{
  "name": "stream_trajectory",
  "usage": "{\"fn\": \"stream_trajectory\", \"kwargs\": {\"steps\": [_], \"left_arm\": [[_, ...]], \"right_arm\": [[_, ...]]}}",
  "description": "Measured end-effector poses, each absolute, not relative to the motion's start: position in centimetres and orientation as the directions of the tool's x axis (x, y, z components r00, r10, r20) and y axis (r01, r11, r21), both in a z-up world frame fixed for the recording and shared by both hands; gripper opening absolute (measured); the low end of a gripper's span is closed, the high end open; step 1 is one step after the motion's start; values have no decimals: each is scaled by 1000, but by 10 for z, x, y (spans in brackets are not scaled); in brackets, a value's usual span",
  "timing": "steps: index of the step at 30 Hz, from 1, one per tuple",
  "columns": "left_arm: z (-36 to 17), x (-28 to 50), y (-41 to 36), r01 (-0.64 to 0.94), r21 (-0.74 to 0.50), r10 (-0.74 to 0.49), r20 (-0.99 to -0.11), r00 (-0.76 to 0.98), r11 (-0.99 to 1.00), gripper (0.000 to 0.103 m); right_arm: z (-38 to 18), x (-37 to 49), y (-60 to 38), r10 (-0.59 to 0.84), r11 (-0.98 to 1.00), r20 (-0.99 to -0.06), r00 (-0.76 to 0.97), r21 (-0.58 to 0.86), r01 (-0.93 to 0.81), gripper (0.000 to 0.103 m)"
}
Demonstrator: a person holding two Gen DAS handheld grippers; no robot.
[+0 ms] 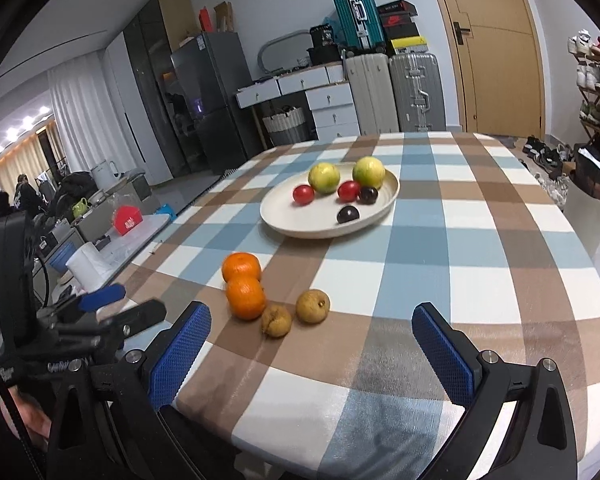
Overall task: Organize fruits
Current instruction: 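Withdraw both tools from the plate toward the oranges and brown fruits, then grasp the brown pear with the right gripper while the left gripper grasps a brown kiwi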
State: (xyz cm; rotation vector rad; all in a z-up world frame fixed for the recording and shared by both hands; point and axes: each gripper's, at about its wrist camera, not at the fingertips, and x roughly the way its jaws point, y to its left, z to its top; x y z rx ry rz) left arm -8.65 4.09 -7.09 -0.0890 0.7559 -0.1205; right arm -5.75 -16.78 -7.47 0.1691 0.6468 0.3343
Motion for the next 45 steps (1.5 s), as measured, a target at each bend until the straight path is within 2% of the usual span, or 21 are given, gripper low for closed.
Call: {"fn": "stream_trajectory", "kwargs": {"steps": [10,23,27,34,37,45], "left_arm": [[-102,-83,26,125,-141,-189,-710,678,982,102],[-110,-75,-1,179,-133,-219,-716,663,975,102],[-111,-74,-5,183,-120,-212,-717,664,976,102],[-107,-74,-15,204,-84,-202,-709,676,975,102],[-105,-72,-20,212,-76,-202,-709,676,974,102],[-103,-59,-35,216,-81,-206,-723,659,973,102]], "right_arm": [[-91,-32,-170,344,937,-604,719,275,-217,102],[-105,0,-159,367,930,-668,648,269,-249,67],[-106,5,-155,374,928,-673,638,266,-262,63],[-110,13,-147,385,922,-690,613,254,-292,41],[-113,13,-144,384,921,-695,608,247,-300,28],[-112,9,-165,433,901,-653,621,328,-284,28]]}}
